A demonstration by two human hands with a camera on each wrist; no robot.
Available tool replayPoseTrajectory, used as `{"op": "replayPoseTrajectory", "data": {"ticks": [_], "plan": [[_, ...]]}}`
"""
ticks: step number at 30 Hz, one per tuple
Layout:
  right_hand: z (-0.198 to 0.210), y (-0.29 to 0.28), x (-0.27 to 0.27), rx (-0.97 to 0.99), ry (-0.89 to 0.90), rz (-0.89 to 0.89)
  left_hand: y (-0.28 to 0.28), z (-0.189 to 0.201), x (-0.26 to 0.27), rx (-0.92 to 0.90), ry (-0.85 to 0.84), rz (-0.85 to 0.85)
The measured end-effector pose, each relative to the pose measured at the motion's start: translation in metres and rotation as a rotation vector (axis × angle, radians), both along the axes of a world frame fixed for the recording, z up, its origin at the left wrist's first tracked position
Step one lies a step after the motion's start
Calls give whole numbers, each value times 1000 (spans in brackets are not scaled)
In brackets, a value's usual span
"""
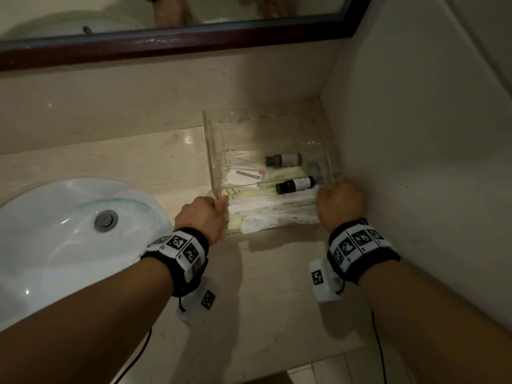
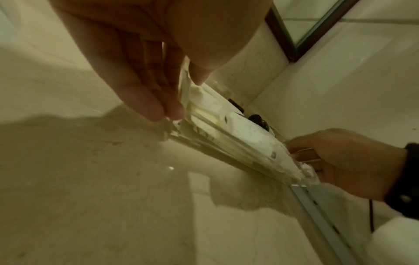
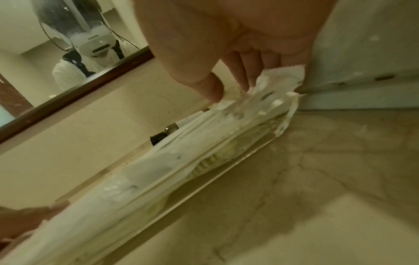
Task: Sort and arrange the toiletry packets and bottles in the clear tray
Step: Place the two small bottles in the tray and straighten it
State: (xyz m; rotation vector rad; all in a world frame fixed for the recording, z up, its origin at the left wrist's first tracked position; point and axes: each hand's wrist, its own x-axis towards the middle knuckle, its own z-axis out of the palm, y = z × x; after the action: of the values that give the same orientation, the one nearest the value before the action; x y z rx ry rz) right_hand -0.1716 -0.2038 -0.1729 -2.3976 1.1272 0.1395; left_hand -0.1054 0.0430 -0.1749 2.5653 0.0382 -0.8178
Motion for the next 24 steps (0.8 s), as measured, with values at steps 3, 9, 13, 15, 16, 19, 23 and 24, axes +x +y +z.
{"op": "replayPoseTrajectory", "data": {"ticks": [3,9,13,15,16,19,23,24], "plan": [[0,6,1,57,-28,-6,-1,5,-4,-84,38,51],[-2,8,6,84,-15,-52,-3,2,-1,-209,148,178],[-8,9,9,87,-62,-94,-5,2,1,-214,148,179],[-10,10,10,92,-82,-101,-6,1,2,-179,136,155],[-11,9,9,107,-93,-100,-6,2,3,-169,137,152],[-10,3,1,227,-140,-67,-7,1,7,-165,164,160],[-2,-2,-24,268,-186,214,-9,1,11,-173,173,176],[-2,-1,-30,230,-218,304,-9,1,12,-176,176,179]]}}
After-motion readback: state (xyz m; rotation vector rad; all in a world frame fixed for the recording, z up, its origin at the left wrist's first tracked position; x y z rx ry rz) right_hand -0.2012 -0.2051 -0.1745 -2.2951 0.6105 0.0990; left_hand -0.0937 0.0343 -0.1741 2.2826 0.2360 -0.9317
